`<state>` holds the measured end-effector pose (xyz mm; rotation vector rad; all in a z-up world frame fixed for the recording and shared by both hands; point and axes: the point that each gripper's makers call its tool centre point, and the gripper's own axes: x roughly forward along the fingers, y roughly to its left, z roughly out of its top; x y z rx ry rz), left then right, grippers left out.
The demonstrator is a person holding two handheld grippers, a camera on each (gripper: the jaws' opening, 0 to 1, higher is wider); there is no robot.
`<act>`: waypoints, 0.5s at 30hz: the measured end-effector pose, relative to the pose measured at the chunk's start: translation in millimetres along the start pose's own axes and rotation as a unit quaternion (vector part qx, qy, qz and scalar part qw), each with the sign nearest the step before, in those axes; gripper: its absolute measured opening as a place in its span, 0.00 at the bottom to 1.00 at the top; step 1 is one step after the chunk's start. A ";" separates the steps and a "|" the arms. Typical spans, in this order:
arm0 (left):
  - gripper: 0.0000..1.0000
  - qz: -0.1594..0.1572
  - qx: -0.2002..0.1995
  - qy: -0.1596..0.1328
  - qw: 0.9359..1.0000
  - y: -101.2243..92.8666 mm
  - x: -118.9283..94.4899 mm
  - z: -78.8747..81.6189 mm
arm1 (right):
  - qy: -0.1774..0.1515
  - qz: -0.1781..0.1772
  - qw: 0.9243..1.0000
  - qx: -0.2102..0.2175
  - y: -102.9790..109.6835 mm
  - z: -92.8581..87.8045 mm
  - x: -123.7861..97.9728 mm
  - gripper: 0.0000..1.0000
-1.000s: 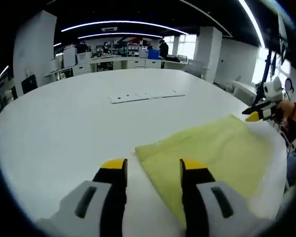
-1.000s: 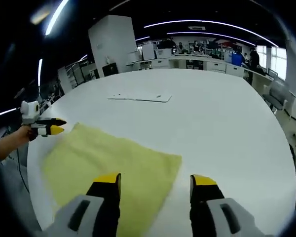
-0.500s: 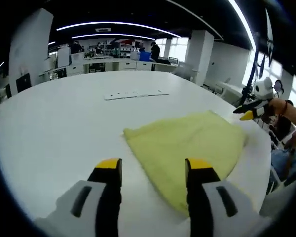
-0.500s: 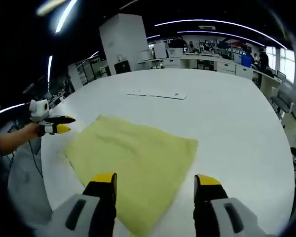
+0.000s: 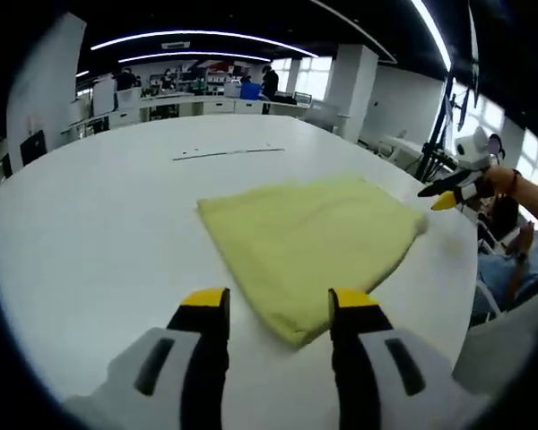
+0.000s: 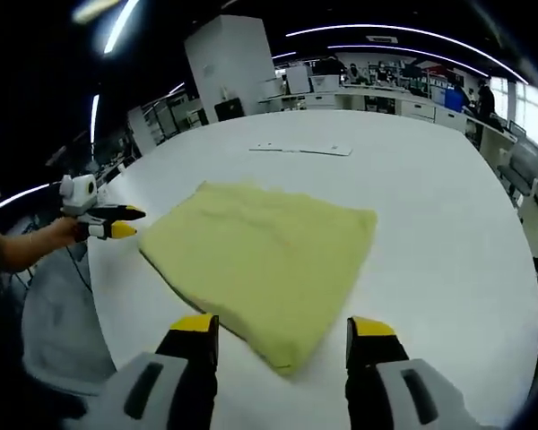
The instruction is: Fold the garment on the visible template until the final outline fits inside the template.
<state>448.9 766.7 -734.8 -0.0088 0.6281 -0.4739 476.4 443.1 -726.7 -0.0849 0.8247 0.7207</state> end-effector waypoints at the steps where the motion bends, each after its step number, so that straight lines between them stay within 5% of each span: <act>1: 0.39 0.000 0.000 -0.001 1.000 0.2 -0.7 -0.8 | -0.001 -0.001 1.000 -0.001 1.7 -2.6 -1.2 0.53; 15: 0.19 0.012 -0.002 0.026 1.000 -3.8 -2.6 -32.1 | 0.007 -0.028 1.000 0.005 5.5 -35.9 -0.2 0.27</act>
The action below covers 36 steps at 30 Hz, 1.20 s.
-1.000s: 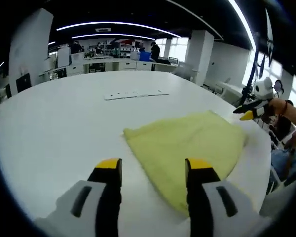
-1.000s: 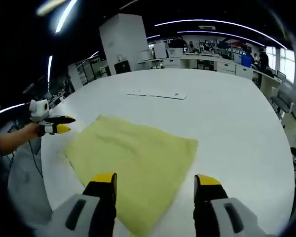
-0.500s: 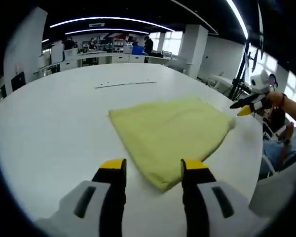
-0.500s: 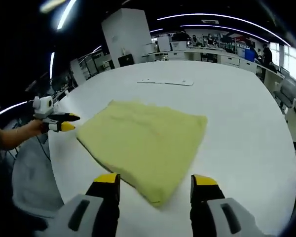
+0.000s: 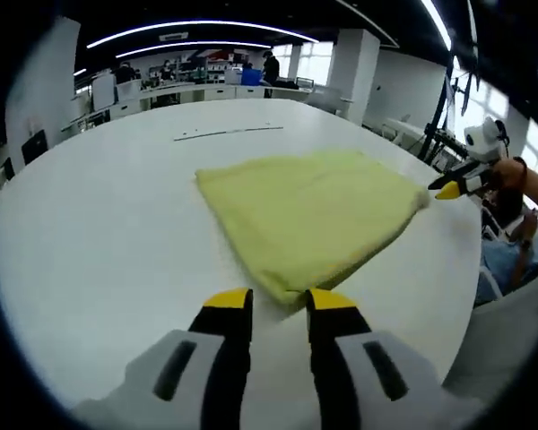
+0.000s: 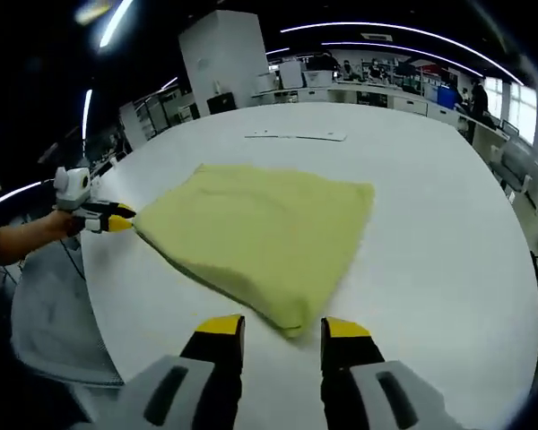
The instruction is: Fold the garment on the visible template until the final outline fits inside the template.
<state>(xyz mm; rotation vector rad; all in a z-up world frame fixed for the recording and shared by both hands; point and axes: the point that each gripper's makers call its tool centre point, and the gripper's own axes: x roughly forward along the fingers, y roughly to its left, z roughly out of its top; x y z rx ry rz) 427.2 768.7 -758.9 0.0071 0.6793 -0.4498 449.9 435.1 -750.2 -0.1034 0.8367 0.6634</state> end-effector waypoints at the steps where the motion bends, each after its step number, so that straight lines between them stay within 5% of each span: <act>1: 0.18 0.000 -0.001 0.001 1.000 -0.4 0.4 -0.5 | 0.000 -0.004 1.000 0.001 -0.8 -2.5 0.9 0.26; 22: 0.01 -0.010 -0.024 -0.007 1.000 -2.9 5.7 -5.4 | -0.027 -0.015 0.999 0.044 -10.7 -11.3 10.2 0.00; 36: 0.00 -0.003 0.000 0.000 1.000 3.6 0.1 -3.6 | -0.021 -0.012 1.000 0.016 -12.2 -9.8 5.1 0.00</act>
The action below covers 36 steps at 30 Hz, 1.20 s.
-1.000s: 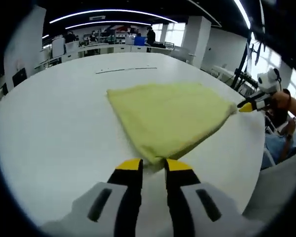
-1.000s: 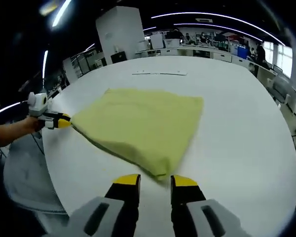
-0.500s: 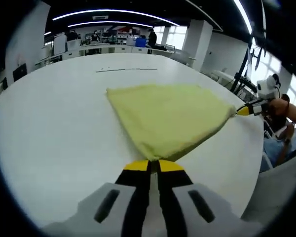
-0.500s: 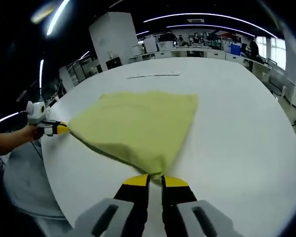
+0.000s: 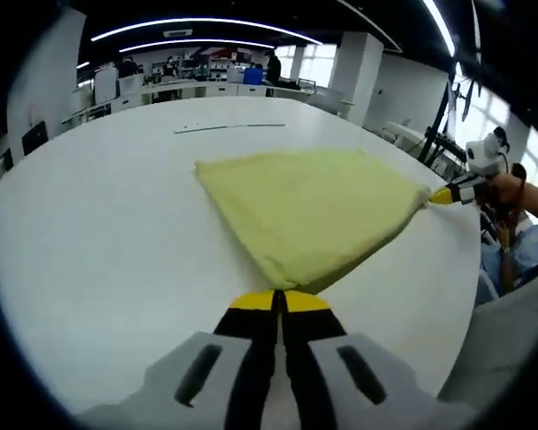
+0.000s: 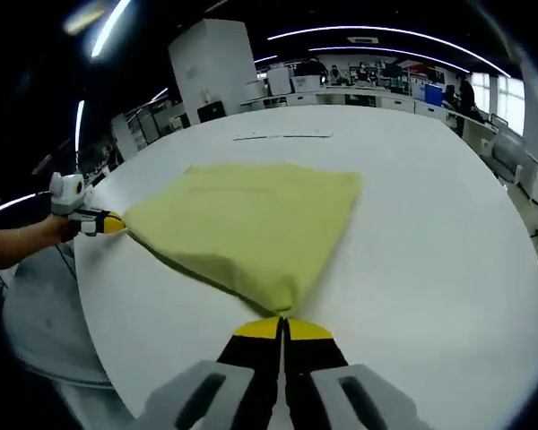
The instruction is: Fold the garment on the visible template until the final outline fits inside the template.
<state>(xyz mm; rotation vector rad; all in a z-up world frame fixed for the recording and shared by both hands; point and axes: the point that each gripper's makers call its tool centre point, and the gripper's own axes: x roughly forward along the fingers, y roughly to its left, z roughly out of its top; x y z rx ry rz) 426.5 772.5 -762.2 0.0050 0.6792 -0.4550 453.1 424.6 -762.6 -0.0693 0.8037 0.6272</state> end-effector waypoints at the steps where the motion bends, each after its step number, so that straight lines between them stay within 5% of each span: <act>1: 0.00 0.002 0.003 0.001 1.000 1.5 -1.1 0.4 | 0.001 0.000 1.000 -0.001 -0.3 0.0 -0.3 0.00; 15: 0.00 0.003 0.032 0.014 0.999 1.8 -5.8 -3.4 | 0.014 0.001 0.999 -0.044 -5.5 2.1 -9.2 0.00; 36: 0.00 -0.008 0.056 0.035 0.998 -15.2 -18.2 -20.7 | 0.044 -0.001 0.997 -0.058 1.4 -25.1 -22.6 0.00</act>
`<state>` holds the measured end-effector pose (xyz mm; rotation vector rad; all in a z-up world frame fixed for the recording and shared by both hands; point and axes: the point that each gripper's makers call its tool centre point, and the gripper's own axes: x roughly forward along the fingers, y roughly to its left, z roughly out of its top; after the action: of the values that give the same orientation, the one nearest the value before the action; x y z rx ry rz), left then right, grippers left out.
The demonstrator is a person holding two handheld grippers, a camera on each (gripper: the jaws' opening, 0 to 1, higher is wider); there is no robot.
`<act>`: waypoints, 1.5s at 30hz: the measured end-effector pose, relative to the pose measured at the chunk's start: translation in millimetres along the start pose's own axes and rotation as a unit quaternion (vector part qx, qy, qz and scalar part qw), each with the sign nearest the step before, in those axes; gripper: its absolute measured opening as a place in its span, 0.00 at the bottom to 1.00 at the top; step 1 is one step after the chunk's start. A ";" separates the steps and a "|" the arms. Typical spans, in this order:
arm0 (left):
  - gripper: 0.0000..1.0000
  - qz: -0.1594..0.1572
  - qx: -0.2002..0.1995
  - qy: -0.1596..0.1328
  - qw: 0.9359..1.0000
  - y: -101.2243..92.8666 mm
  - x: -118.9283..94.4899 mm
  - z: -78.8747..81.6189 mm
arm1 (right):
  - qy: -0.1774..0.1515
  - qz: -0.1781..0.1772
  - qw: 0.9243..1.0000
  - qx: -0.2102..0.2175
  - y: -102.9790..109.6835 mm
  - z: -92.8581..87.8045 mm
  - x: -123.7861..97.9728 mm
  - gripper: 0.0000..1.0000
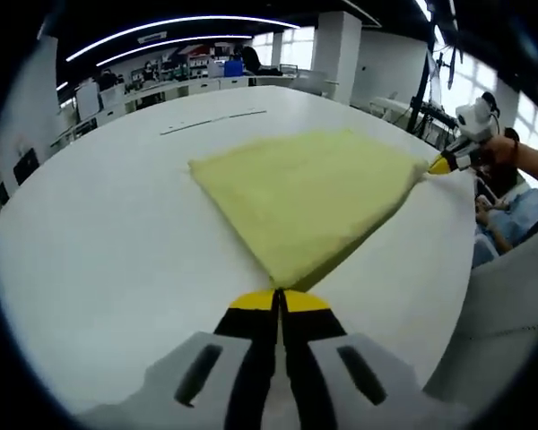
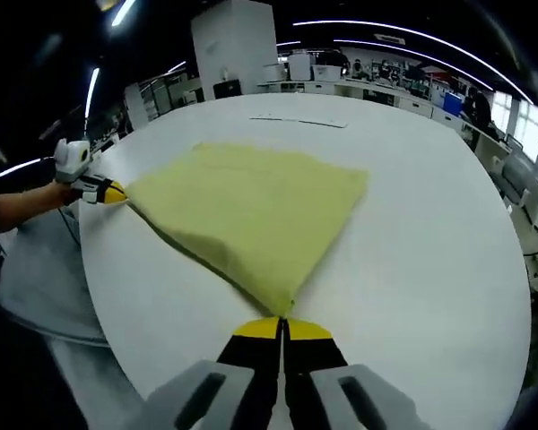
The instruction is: Fold the garment on the visible template until the final outline fits inside the template.
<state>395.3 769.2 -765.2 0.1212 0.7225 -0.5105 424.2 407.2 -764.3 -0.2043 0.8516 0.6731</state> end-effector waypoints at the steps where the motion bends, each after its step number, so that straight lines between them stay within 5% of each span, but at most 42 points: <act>1: 0.00 -0.001 0.000 0.000 1.000 -0.5 -0.5 -0.4 | 0.000 0.000 1.000 0.001 -0.1 -0.4 -0.5 0.00; 14: 0.00 0.005 0.003 0.008 1.000 -3.0 -4.4 -5.4 | 0.003 0.001 1.000 -0.008 3.8 -2.8 -4.2 0.00; 22: 0.05 0.002 -0.044 -0.005 0.999 -1.7 -8.7 -4.0 | -0.003 -0.005 1.000 0.007 1.8 -0.2 -5.9 0.02; 28: 0.31 -0.032 -0.096 -0.040 0.994 -11.8 -11.5 5.8 | -0.029 0.003 0.999 0.044 5.9 10.0 -10.5 0.28; 40: 0.69 -0.027 -0.096 -0.073 0.992 -15.6 -31.4 33.1 | -0.063 0.015 0.997 0.034 24.9 36.6 -27.6 0.77; 45: 0.84 -0.019 -0.112 -0.089 0.990 -16.3 -43.6 46.0 | -0.073 0.014 0.997 0.031 31.2 44.2 -39.4 0.85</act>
<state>387.4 759.8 -700.9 -0.1460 0.6043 -0.4668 413.9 431.8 -703.0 -0.0870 0.7347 0.6779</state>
